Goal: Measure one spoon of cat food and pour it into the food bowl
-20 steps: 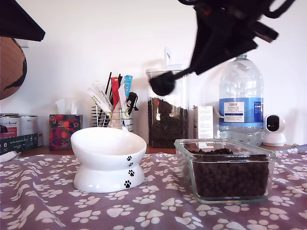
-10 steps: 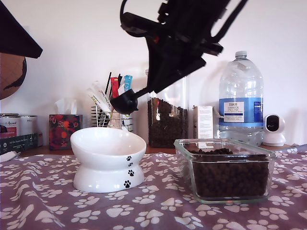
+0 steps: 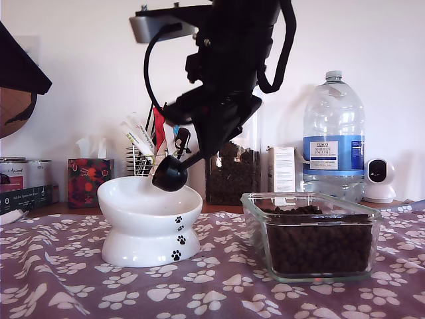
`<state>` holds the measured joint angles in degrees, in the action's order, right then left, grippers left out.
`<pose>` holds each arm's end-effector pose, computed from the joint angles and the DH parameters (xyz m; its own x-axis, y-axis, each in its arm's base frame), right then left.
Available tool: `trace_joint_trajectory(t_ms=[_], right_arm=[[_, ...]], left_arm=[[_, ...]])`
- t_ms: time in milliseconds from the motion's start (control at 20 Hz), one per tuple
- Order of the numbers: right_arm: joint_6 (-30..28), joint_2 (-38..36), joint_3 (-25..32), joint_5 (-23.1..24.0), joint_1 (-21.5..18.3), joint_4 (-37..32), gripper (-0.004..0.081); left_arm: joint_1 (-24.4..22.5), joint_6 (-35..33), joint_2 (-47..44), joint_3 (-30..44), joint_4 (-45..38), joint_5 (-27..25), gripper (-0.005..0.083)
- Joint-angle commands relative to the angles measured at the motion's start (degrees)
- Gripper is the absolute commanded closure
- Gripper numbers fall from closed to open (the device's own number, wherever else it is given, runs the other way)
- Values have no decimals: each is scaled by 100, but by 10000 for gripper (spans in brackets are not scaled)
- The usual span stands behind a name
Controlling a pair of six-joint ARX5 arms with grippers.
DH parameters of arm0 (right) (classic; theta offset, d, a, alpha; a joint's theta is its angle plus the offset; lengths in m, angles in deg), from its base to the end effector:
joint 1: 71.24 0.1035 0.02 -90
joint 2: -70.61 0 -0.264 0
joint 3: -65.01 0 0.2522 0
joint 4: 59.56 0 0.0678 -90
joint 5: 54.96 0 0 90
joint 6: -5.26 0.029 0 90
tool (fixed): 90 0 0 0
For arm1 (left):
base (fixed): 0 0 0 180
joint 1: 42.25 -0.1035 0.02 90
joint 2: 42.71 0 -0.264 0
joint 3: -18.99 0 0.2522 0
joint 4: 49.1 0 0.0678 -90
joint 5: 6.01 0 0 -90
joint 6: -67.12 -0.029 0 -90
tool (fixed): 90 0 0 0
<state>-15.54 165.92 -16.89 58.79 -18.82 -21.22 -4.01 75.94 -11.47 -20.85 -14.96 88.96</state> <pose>0.2216 0.2688 0.2338 0.6648 0.2035 -0.7188 -0.7060 0.4856 -0.5155 0.1012 -0.0830 0.2364 0.6524 -0.6244 -0.4295 0.6181 0.7663 -0.1753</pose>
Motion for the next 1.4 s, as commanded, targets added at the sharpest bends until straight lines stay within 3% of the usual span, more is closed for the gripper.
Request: trace_joint_trajectory(t_ms=[0,400,800,1000,1350], right_arm=[[-404,70,-33,337,151,-111,783],[-2977,476,-33,1620,675,-634,783],[-5090,1106,-33,3250,719,-1425,783],[-5700,1106,-33,3807,780,-1897,783],[-5886,1106,-33,3797,1189,-1926,783]], left_arm=[[-9,24,13,70,-35,13,793],[-9,205,11,68,109,116,793],[-9,472,-535,50,520,334,793],[-9,472,-911,50,586,332,793],[-9,470,-999,50,835,313,793]])
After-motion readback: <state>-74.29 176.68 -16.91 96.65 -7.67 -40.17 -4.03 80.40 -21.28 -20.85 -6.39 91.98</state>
